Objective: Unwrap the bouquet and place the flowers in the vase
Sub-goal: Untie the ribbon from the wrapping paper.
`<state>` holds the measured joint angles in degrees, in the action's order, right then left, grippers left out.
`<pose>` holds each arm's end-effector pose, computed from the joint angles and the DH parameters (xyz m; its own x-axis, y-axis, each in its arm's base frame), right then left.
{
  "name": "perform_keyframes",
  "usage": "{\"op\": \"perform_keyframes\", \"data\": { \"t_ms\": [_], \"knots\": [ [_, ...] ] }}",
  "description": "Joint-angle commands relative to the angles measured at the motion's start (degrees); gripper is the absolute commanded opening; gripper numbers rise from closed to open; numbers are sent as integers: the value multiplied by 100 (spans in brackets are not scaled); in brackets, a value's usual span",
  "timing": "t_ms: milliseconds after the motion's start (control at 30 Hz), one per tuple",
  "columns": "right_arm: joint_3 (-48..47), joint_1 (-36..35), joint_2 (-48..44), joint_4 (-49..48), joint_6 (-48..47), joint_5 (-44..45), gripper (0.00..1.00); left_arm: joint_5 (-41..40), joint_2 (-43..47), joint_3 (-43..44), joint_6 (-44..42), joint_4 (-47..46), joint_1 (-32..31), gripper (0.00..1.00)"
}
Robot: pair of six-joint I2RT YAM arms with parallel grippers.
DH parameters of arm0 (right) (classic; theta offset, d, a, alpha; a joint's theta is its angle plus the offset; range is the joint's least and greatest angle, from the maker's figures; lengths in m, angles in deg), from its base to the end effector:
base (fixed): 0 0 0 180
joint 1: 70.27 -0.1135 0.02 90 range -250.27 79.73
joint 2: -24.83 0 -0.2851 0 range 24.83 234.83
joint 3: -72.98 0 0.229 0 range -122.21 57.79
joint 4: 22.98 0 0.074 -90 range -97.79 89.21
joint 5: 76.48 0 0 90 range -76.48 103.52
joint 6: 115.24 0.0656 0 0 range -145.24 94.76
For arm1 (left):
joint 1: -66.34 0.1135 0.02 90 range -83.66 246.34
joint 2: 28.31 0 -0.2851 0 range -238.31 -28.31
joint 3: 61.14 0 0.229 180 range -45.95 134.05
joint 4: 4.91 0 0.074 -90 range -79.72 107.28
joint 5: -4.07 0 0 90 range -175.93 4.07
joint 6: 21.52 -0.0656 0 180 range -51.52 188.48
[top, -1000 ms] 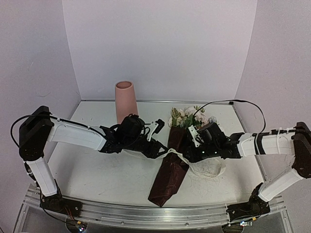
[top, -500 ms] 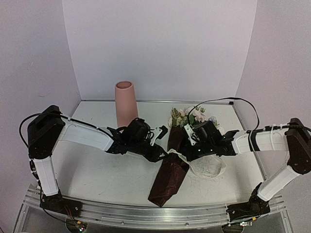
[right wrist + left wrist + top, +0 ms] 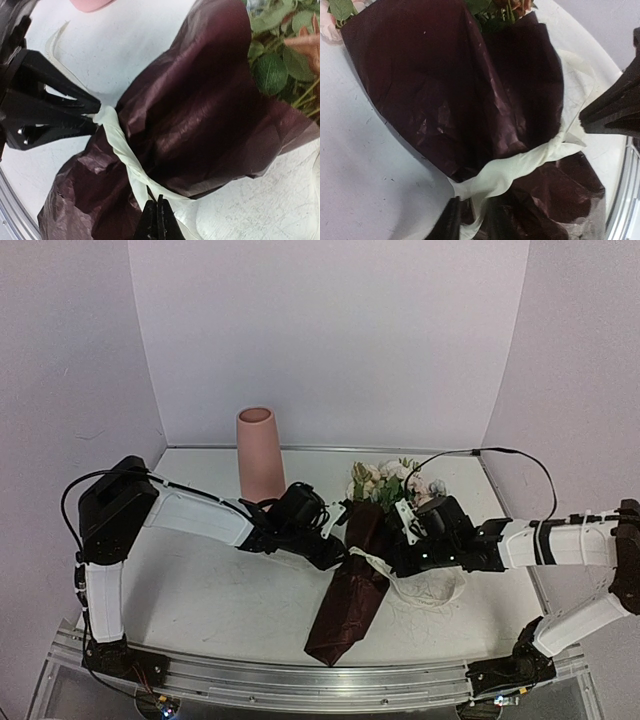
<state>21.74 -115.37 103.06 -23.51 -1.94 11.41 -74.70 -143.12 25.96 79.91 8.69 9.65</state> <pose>0.2036 0.2077 0.2265 -0.5781 -0.0201 -0.8157 -0.5471 0.7513 0.3692 0.2344 -0.3800 0.1745 -0.5337 0.4582 -0.7108 0.8104 0.5175 -0.2749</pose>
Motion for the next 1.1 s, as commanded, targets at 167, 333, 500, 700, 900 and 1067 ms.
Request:
{"op": "perform_keyframes", "data": {
  "t_ms": [167, 333, 500, 700, 900, 1067],
  "knots": [
    [-89, -34, -36, 104, -59, -262, 32, -545, -147, 740, -556, 455, -10, 4],
    [-376, -35, 65, 116, -200, -268, 35, -575, -75, 955, -732, 512, -9, 4],
    [-761, -40, 434, 238, -340, -171, 33, -484, -176, 1174, -794, 543, -9, 4],
    [-976, -37, 748, 286, -405, -262, 31, -285, -324, 1454, -779, 545, -9, 4],
    [-955, -39, 834, 289, -394, -287, 25, -87, -373, 1577, -804, 546, -9, 6],
    [-872, -36, 761, 289, -351, -274, 5, -63, -392, 1549, -803, 544, -9, 11]
  ]
}}
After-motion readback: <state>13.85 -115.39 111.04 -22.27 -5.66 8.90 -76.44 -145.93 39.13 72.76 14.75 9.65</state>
